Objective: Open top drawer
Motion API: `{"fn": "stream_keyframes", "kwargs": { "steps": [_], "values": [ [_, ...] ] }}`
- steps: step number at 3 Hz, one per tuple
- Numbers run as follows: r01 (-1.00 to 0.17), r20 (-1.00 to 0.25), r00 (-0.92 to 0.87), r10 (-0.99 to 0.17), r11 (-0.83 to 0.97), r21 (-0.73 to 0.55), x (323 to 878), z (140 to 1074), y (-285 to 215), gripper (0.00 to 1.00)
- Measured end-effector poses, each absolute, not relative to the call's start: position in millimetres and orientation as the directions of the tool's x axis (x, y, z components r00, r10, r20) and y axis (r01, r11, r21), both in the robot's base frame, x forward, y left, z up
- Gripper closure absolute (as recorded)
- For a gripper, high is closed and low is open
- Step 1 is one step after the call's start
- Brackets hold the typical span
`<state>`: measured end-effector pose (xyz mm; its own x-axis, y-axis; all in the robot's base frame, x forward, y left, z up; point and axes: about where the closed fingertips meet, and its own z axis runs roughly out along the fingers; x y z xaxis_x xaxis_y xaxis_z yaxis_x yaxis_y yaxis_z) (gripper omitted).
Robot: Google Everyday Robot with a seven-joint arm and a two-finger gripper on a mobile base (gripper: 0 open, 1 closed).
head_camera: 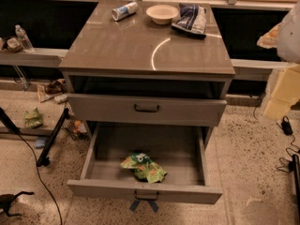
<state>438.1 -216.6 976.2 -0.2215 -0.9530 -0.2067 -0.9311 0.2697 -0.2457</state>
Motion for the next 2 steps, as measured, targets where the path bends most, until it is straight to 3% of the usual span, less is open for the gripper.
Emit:
{"fn": "stream_keyframes", "kwargs": {
  "steps": [1, 2],
  "values": [
    [-0.931, -0.207, -0.221, -0.953, 0.270, -0.246, 438.2, 976.2, -216.6, 0.00],
    [-0.938, -0.283, -0.229, -0.932, 0.288, -0.191, 444.3, 950.8, -201.4, 0.00]
  ]
}}
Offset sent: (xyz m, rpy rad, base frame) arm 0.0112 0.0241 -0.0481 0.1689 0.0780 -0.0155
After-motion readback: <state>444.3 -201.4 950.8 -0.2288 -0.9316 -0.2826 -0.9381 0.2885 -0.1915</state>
